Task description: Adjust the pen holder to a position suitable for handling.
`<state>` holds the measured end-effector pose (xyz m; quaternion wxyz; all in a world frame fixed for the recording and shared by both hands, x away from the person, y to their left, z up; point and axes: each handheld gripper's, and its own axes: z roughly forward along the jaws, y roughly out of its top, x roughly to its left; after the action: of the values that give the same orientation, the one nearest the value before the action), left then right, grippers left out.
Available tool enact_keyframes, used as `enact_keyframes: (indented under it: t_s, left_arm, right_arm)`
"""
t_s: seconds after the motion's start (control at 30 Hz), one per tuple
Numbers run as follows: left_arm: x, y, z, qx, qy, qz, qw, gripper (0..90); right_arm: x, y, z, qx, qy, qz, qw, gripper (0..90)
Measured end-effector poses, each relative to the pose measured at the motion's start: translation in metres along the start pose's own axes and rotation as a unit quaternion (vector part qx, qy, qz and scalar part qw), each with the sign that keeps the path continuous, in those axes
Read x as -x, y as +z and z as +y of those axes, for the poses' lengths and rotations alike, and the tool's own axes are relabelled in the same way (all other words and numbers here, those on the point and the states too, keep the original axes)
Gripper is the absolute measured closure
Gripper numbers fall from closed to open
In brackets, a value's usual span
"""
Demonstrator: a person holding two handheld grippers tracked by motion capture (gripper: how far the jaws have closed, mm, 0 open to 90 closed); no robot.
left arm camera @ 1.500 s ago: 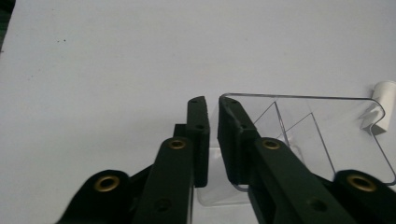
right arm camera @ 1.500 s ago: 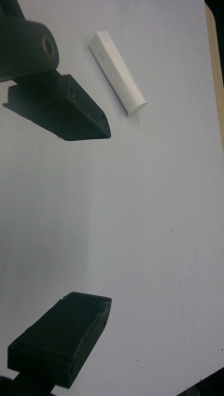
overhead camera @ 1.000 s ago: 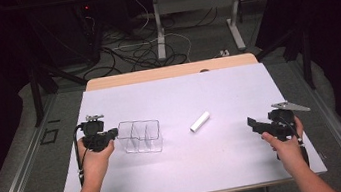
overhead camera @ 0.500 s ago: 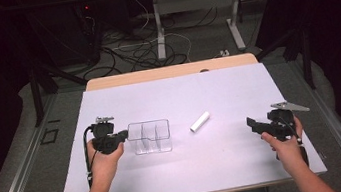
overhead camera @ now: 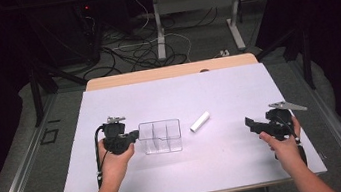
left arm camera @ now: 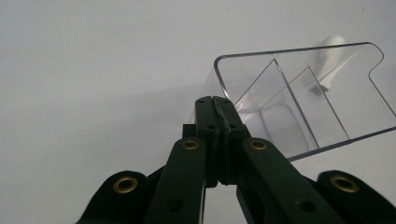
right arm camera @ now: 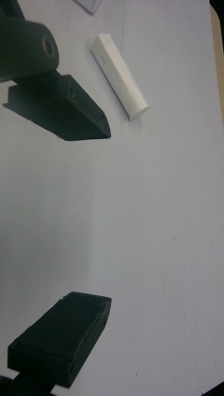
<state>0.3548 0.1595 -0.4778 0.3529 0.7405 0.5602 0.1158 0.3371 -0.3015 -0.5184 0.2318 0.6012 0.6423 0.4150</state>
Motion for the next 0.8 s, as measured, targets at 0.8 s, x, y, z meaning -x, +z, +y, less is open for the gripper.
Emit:
enact_keyframes:
  t_s: [0.8]
  left_arm:
    - [0.031,0.012,-0.002,-0.014,0.019,-0.038,0.9990,90.0]
  right_arm:
    - [0.001,-0.001,-0.001,0.000,-0.008,0.006,0.9999,15.5]
